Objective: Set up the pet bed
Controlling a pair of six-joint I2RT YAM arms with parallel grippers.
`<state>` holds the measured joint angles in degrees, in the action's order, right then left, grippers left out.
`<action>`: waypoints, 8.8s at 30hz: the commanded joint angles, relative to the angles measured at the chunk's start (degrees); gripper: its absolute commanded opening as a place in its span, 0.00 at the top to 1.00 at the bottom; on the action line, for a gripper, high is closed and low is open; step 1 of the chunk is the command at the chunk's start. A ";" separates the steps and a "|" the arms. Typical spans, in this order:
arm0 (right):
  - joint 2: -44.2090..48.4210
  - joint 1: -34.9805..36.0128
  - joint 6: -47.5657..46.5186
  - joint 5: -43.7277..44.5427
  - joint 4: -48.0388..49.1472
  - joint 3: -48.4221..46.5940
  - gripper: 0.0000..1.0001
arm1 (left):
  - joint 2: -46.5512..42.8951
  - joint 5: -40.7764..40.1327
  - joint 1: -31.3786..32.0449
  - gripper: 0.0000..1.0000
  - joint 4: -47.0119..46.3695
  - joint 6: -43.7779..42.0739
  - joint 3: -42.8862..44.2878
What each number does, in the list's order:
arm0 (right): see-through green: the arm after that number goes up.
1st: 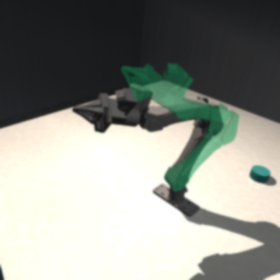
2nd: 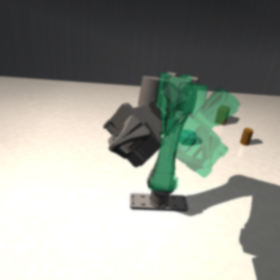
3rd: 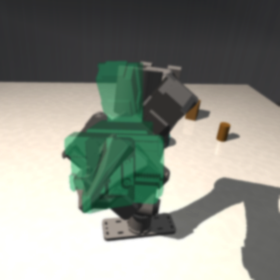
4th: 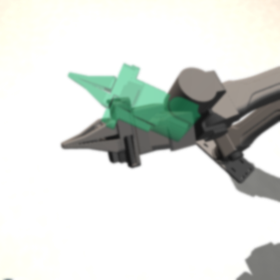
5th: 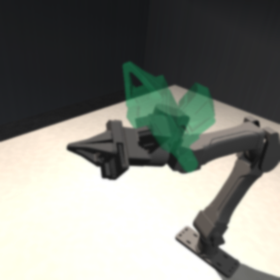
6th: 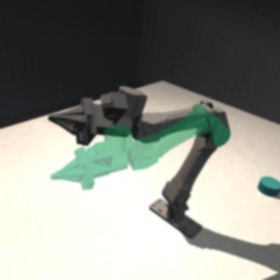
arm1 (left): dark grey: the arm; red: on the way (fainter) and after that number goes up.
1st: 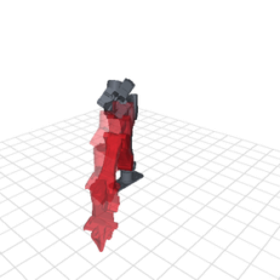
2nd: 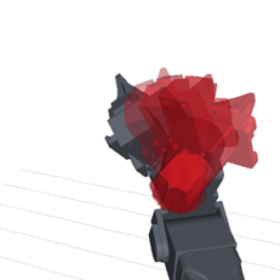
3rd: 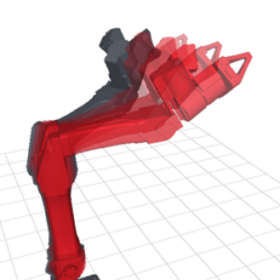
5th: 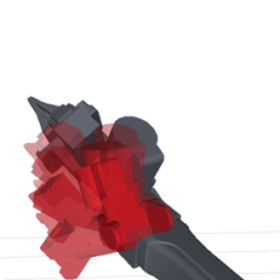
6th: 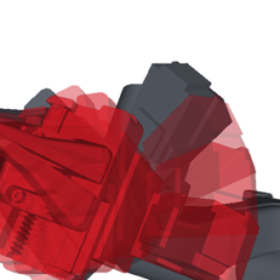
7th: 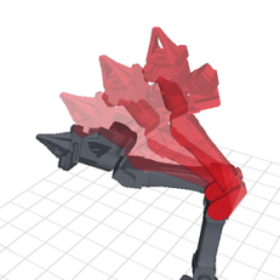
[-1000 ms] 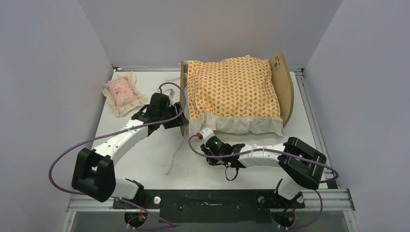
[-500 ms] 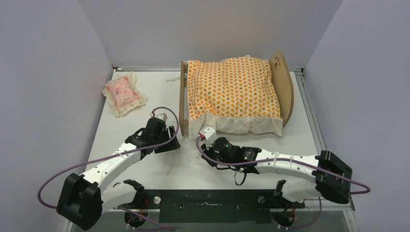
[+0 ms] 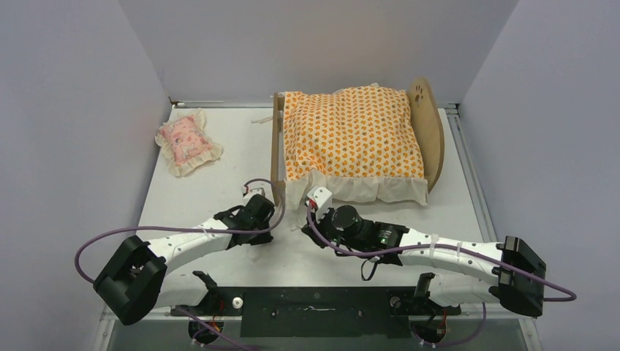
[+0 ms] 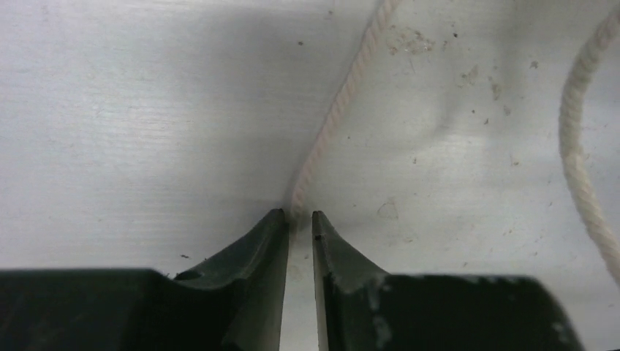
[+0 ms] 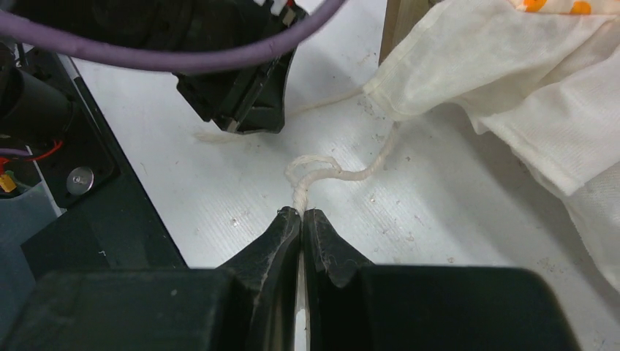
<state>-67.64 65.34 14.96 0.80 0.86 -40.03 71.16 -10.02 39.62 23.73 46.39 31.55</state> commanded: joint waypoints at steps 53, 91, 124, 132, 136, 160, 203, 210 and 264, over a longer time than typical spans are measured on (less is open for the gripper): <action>-24.96 4.09 -21.35 -15.93 6.98 -12.59 0.54 | -34.64 -20.55 4.36 0.46 27.10 13.57 5.19; -45.23 4.25 -49.10 -34.13 -8.86 -27.51 0.84 | -12.09 8.45 -18.17 0.40 11.42 -9.81 11.12; -27.26 -5.06 1.87 -26.34 51.49 9.03 0.95 | 5.76 -5.93 -3.91 0.62 -22.28 3.66 3.83; -25.94 -4.42 1.43 -27.16 49.81 9.77 0.95 | 11.18 -8.44 -2.34 0.63 -25.35 3.27 4.67; -25.48 -4.35 1.37 -27.40 49.61 9.96 0.95 | 13.77 -10.54 -1.19 0.67 -25.61 3.35 4.83; -22.25 -5.55 1.47 -8.59 35.84 -0.06 0.95 | 1.80 -12.62 2.84 1.00 -26.91 7.17 -5.15; -29.79 -8.51 0.00 -6.91 34.15 -5.77 0.95 | -4.82 -2.97 -3.42 1.00 -29.97 10.47 -9.77; -36.99 -8.65 0.86 -4.74 34.58 -10.96 0.95 | -7.95 -1.47 -3.42 1.00 -32.48 9.96 -12.50; -35.32 -8.51 1.65 -4.09 26.69 -11.68 0.95 | -10.43 2.66 -4.01 1.00 -36.79 13.46 -16.36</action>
<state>-102.08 56.99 13.26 -4.08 23.49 -52.21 62.24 -7.27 36.14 -10.98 58.00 15.29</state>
